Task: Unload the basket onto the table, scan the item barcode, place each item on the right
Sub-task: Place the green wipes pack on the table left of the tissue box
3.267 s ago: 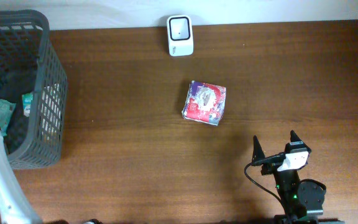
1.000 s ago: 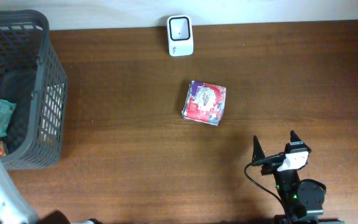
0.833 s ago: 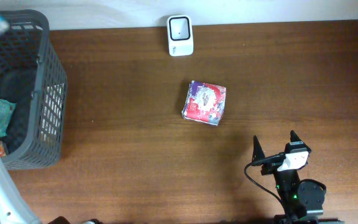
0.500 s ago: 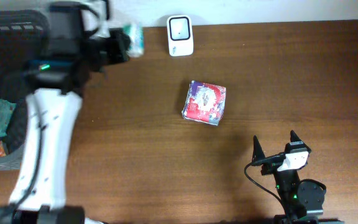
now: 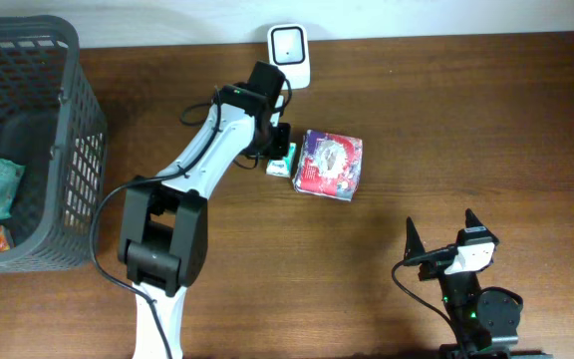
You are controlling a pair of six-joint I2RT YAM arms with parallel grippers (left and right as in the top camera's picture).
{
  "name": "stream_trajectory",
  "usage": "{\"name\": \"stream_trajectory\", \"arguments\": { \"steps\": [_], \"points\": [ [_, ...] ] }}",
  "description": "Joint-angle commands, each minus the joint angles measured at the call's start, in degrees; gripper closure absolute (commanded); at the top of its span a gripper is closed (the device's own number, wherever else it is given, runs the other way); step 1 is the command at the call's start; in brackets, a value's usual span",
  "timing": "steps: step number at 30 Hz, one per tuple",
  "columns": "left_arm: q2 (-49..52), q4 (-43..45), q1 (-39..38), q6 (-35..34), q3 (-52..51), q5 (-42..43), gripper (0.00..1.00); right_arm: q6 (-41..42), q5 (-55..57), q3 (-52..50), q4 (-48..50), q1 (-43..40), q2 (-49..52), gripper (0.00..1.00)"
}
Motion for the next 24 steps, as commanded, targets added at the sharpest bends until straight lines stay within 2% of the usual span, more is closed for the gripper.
{"name": "stream_trajectory", "arguments": {
  "steps": [1,4,10,18,20,24],
  "points": [
    [0.0,1.2,-0.3,0.4,0.2,-0.4,0.66,-0.1,0.5,-0.5,-0.1,-0.2,-0.4,0.01],
    [0.1,2.2,-0.9,0.4,0.2,0.4,0.75,-0.1,0.5,-0.5,-0.1,-0.2,-0.4,0.01],
    [0.7,4.3,-5.3,-2.2,0.2,1.0,0.77,-0.1,0.5,-0.5,-0.1,-0.2,-0.4,0.01],
    [3.2,4.9,-11.9,-1.9,0.3,3.1,0.79,-0.1,0.5,-0.5,-0.1,-0.2,-0.4,0.01],
    [3.2,5.4,-12.9,-1.6,1.1,5.9,0.79,-0.1,0.5,-0.5,0.0,-0.2,-0.4,0.01],
    [3.2,5.1,-13.4,-1.5,7.7,17.9,0.79,-0.1,0.5,-0.5,0.0,-0.2,-0.4,0.01]
  ]
}}
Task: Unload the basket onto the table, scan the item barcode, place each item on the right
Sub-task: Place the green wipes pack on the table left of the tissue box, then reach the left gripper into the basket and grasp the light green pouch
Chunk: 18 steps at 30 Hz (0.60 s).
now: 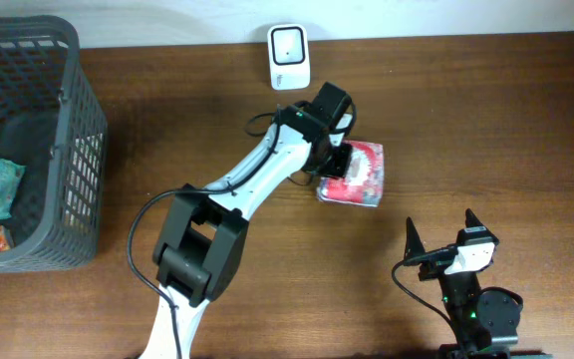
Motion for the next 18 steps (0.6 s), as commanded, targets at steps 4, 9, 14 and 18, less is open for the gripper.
{"name": "stream_trajectory", "arguments": {
  "steps": [4,9,14,18],
  "points": [
    [0.7,-3.1,1.7,1.1,12.0,8.0,0.68,-0.1,0.5,-0.5,-0.1,-0.2,-0.4,0.01],
    [0.7,-19.8,10.9,6.1,27.9,8.0,0.70,-0.1,0.5,-0.5,-0.1,-0.2,-0.4,0.01],
    [0.7,-37.3,21.6,10.4,55.3,6.2,0.48,-0.1,0.5,-0.5,-0.1,-0.2,-0.4,0.01],
    [0.7,-43.3,31.6,10.4,72.4,-0.6,0.28,-0.1,0.5,-0.5,-0.1,-0.2,-0.4,0.01]
  ]
}}
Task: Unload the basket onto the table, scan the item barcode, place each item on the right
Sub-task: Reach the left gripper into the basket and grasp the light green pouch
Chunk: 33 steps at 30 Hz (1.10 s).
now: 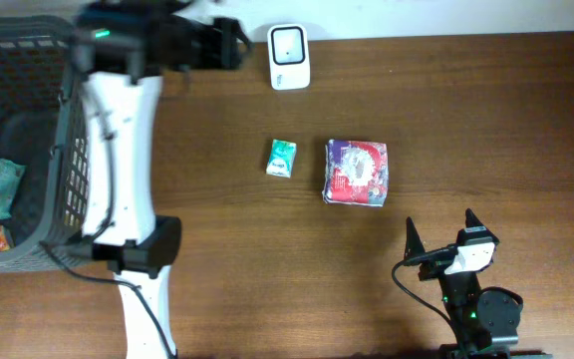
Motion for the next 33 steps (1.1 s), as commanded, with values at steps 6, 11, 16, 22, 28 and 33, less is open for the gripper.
{"name": "stream_trajectory", "arguments": {
  "steps": [6,11,16,22,28,33],
  "points": [
    [-3.1,-4.0,22.8,1.4,7.6,-13.5,0.22,-0.2,0.5,-0.5,-0.1,-0.2,-0.4,0.01],
    [-3.1,-5.3,35.7,1.4,5.8,-13.4,0.18,-0.2,0.5,-0.5,-0.1,-0.2,-0.4,0.01],
    [-3.1,-3.3,42.6,1.4,1.6,-14.4,0.15,-0.2,0.5,-0.5,-0.1,-0.2,-0.4,0.01],
    [-3.1,2.8,43.3,8.5,-15.6,-24.0,0.16,-0.2,0.5,-0.5,-0.1,-0.2,-0.4,0.01],
    [-3.1,11.7,43.3,21.5,-36.4,-30.0,0.18,-0.2,0.5,-0.5,-0.1,-0.2,-0.4,0.01],
    [-3.1,22.9,43.3,26.4,-49.6,-39.3,0.18,-0.2,0.5,-0.5,-0.1,-0.2,-0.4,0.01]
  ]
}}
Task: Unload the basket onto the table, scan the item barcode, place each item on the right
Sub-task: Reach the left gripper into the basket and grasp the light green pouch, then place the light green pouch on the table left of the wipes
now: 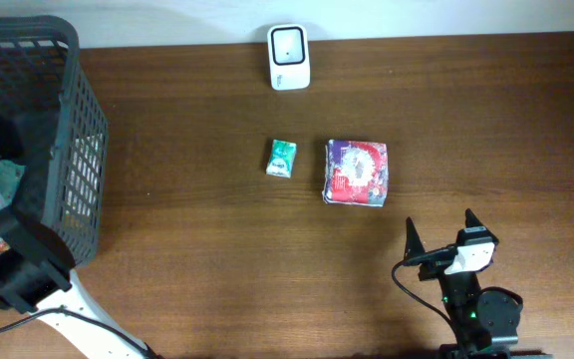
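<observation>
A white barcode scanner (289,44) stands at the back edge of the table. In the middle lie a small green packet (281,158) and, to its right, a larger red and purple pack (357,172), both untouched. My left arm (8,279) reaches over the far left edge above the basket, and its gripper is out of view. My right gripper (438,231) rests near the front right, open and empty, well clear of both packs.
A dark mesh basket (80,150) fills the left side, with a teal packet (6,176) inside it. The wooden table (486,110) runs to a pale wall at the back.
My left arm stood upright with its gripper at the back between basket and scanner; now it is swung over the basket at the far left, gripper out of view. Both packs and the right arm are unmoved.
My left gripper was first at the green packet beside the red and purple pack. Then it was at that pack, which lay further right and turned. Then the arm was away at the back, both packs lying free. Now it is over the basket.
</observation>
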You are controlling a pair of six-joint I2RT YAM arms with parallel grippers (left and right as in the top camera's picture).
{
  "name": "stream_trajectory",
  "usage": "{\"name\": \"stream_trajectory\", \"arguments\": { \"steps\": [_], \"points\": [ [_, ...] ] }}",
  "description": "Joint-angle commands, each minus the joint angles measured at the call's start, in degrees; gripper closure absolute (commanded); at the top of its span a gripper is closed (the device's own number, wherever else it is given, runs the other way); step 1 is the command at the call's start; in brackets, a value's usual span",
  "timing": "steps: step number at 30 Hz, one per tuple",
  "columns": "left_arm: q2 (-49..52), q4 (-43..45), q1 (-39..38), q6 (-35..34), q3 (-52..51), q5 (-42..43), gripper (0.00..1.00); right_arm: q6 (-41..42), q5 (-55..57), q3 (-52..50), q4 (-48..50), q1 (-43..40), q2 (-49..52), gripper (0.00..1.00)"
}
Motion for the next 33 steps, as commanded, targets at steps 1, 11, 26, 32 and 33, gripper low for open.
{"name": "stream_trajectory", "arguments": {
  "steps": [1,11,26,32,33],
  "points": [
    [-0.9,4.7,0.2,6.9,-6.3,-4.4,0.18,-0.1,0.5,-0.5,-0.1,-0.2,-0.4,0.01],
    [-0.5,14.5,1.1,12.5,-13.7,-2.7,0.24,-0.2,0.5,-0.5,-0.1,-0.2,-0.4,0.01],
    [6.4,14.6,3.1,12.4,-13.7,-8.2,0.50,-0.2,0.5,-0.5,-0.1,-0.2,-0.4,0.01],
    [5.1,12.3,2.8,6.0,-13.7,-2.3,1.00,-0.2,0.5,-0.5,-0.1,-0.2,-0.4,0.01],
    [3.7,12.3,2.2,4.8,-13.7,0.1,1.00,-0.2,0.5,-0.5,-0.1,-0.2,-0.4,0.01]
  ]
}}
